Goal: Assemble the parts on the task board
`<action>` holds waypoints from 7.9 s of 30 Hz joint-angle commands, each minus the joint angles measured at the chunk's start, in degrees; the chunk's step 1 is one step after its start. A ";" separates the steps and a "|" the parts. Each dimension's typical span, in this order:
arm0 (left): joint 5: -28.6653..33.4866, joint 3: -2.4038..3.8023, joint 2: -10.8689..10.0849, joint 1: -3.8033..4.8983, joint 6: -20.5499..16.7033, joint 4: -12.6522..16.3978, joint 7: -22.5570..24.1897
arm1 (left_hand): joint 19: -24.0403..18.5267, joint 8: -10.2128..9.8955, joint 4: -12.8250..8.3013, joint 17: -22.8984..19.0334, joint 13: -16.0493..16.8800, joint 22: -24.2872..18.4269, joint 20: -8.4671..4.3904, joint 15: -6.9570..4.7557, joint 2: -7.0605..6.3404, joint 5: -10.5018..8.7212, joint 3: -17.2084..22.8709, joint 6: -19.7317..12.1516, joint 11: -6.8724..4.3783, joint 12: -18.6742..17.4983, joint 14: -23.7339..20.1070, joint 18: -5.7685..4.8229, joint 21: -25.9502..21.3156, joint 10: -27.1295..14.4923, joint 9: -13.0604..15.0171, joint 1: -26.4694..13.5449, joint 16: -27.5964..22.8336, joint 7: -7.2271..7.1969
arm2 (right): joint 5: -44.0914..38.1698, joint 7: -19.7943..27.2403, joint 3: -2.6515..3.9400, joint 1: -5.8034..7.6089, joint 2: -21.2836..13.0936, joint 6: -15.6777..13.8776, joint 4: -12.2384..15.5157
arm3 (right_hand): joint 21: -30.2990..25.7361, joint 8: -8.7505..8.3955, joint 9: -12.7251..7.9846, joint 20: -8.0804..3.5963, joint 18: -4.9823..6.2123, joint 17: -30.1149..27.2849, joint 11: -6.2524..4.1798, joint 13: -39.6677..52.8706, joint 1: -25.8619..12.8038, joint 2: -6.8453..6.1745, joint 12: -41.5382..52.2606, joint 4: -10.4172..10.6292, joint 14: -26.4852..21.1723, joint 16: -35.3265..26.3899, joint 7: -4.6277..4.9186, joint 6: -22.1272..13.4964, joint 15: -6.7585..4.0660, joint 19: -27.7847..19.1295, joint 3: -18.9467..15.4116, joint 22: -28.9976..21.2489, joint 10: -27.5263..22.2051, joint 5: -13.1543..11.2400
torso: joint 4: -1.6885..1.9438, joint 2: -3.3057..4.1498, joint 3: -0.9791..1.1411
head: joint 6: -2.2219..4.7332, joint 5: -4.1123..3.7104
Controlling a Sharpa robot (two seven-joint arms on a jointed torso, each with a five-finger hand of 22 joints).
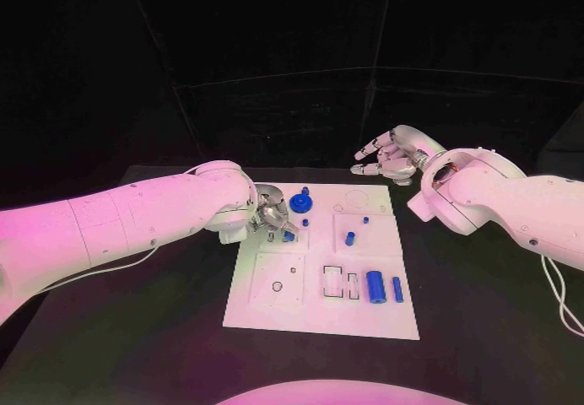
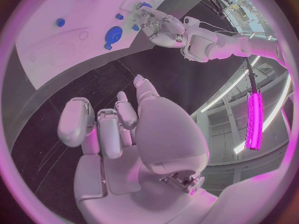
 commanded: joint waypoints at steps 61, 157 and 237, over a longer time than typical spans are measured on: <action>-4.89 -0.03 -1.44 -2.82 -3.38 0.42 -1.03 | 0.67 1.23 -11.58 15.08 0.71 0.87 -0.03 0.03 -1.17 1.17 14.33 -0.23 -0.24 1.12 5.95 -0.80 0.84 1.43 0.88 -2.33 0.39 -0.05 | -0.17 0.41 0.05 0.14 -0.12 1.29 -0.36 | -0.26 0.42 -0.07 0.09 0.75 2.94 -0.07 -0.08 -0.04 0.70 -0.23 0.36 3.07 -0.38 -0.01 0.16 -0.43 -0.38 -0.29 -0.08 -0.06 0.18 | -0.21 0.01 -0.02 | -0.76 0.84; -2.56 7.72 0.13 3.79 3.70 -8.58 -0.31 | 0.10 -1.38 7.01 14.87 -1.20 0.73 0.28 0.73 0.65 -3.01 -23.22 -3.24 0.72 2.51 5.89 -0.68 -0.56 -0.68 -0.86 -5.36 0.28 0.92 | -0.03 1.13 0.03 0.09 0.63 1.40 -2.28 | -1.39 0.87 -0.16 0.01 1.05 1.79 -0.08 -1.05 -0.32 0.81 -0.87 1.04 2.82 -1.29 -0.03 -0.38 -0.46 -0.95 -1.33 -1.85 -0.75 -1.80 | -0.10 0.06 -0.08 | 0.13 0.57; -8.13 5.22 10.82 0.17 14.23 -26.84 0.85 | 0.60 -2.33 4.30 15.09 -0.37 3.11 0.31 0.48 8.06 -3.05 -26.73 0.86 0.30 4.21 5.95 -0.95 0.74 -0.13 -4.56 3.03 0.40 0.40 | -0.03 1.56 0.03 0.08 1.67 1.15 -2.74 | -1.54 1.17 -0.18 -0.04 1.04 1.77 -0.10 -1.13 0.63 1.51 -0.79 0.86 2.87 -1.42 -0.01 -0.61 -0.50 -0.85 -1.20 -1.95 -0.74 -0.42 | -0.38 0.24 -0.21 | -0.81 1.26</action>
